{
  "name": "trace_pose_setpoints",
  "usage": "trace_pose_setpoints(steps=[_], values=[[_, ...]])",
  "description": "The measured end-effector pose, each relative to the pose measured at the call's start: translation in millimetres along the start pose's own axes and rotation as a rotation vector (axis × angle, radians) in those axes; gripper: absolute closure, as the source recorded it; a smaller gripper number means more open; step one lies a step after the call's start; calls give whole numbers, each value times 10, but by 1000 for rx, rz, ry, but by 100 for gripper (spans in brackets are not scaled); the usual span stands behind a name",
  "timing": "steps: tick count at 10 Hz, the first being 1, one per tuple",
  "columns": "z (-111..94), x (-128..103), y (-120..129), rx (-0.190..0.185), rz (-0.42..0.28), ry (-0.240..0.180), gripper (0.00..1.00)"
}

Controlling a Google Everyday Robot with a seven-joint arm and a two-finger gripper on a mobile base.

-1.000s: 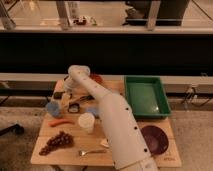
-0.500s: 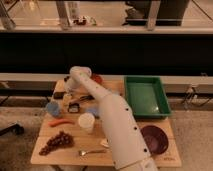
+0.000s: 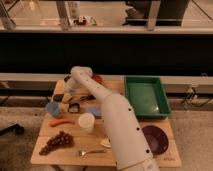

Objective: Place eraser in plastic cup

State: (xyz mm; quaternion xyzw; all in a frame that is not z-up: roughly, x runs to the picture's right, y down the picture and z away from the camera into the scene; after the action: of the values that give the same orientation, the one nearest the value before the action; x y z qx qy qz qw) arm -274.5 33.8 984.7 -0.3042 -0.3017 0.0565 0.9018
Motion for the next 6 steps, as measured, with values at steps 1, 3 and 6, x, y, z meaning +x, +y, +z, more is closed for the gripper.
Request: trace_pose_setpoints(steps=[1, 3, 6], values=[[-73, -29, -16, 13, -2, -4, 88], [-218, -80, -42, 44, -9, -10, 100], [-564, -291, -38, 86, -12, -4, 100]])
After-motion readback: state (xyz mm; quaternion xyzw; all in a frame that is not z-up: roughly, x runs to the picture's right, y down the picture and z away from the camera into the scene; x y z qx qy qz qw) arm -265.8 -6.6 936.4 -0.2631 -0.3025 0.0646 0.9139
